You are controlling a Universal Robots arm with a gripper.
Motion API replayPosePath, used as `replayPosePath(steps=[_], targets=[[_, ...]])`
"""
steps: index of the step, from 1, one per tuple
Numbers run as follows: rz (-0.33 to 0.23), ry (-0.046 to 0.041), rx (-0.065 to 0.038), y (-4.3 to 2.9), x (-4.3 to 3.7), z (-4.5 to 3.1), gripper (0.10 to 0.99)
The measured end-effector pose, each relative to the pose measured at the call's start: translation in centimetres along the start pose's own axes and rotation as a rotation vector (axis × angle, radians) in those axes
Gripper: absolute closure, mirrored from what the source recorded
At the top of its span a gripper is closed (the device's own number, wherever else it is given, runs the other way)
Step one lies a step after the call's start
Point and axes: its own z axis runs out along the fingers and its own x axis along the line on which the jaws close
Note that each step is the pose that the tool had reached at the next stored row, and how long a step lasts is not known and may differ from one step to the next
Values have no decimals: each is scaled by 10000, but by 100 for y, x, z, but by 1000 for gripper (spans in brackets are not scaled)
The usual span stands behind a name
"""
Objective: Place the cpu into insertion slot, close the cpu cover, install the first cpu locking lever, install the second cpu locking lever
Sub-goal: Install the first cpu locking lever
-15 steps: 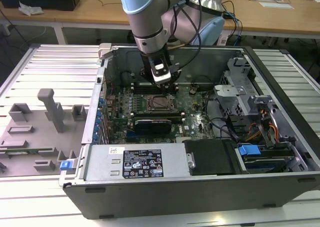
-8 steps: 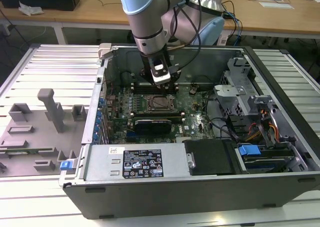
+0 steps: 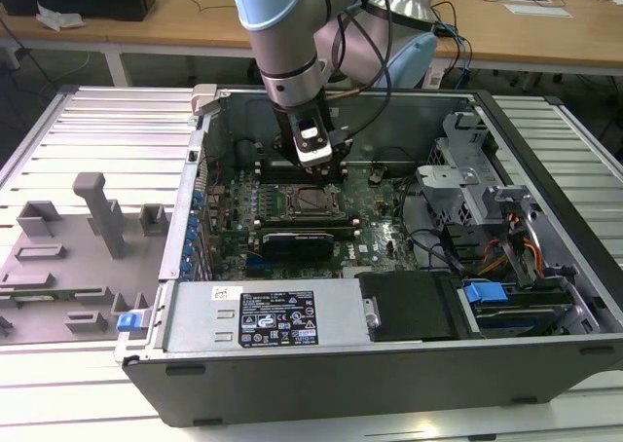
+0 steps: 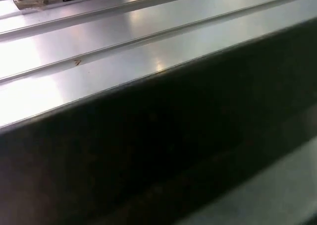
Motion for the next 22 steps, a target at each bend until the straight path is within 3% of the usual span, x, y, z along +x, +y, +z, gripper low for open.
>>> replayPosePath(steps=[9,12,16,22], targets=[[23,16,-82,-17,-1,-2,980],[66,52,-227,-16,-1,-1,980],[61,50,-225,-15,-4,-10,980],[52,37,-191,-2,-24,-93,980]])
